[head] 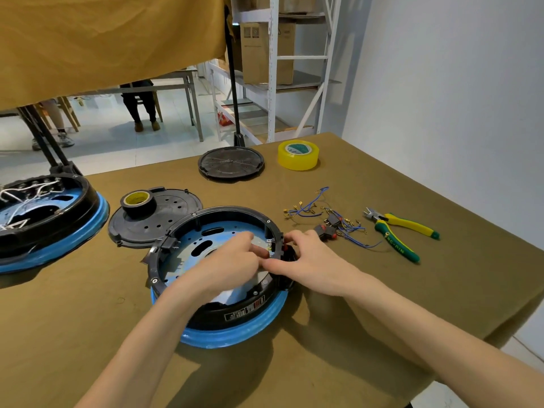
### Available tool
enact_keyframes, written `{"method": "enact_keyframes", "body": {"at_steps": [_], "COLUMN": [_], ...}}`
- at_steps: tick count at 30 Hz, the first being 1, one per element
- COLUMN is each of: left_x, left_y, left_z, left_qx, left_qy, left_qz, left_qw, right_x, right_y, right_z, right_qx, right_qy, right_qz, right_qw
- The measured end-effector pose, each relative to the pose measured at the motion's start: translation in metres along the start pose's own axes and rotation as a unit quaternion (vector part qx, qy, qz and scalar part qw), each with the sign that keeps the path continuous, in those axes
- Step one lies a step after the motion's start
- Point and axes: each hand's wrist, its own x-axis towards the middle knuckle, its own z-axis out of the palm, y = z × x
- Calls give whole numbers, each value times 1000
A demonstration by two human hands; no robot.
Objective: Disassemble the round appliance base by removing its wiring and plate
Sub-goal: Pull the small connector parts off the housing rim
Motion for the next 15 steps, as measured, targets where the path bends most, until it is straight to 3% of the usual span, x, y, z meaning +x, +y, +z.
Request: {"method": "enact_keyframes", "body": {"at_steps": [2, 5, 7, 10, 12, 15], "left_x": [-3, -6, -6, 4, 13, 24], "left_y": [-1, -11, -18, -20, -18, -16], "left_z": [-16, -34, -35, -31, -30, -29], "left_qx": [-17, 107, 191, 289, 307, 313], "left_qy": [55, 158, 160, 99, 65, 83], "left_qz": [28, 131, 170, 186, 184, 189], "left_qw": [998, 973, 953, 934, 932, 927], "right_x": [1, 11, 17, 24, 27, 22], "right_y": [-4, -11, -16, -22, -19, -8], "right_z": [4, -7, -24, -43, -46, -31], "right_qx": [-1, 8, 21, 8, -91, -245], "right_qy": [28, 19, -63, -149, -114, -5], "right_qz": [-3, -22, -34, -38, -68, -100], "right_qw": [1000, 1000, 997, 988, 987, 964]}}
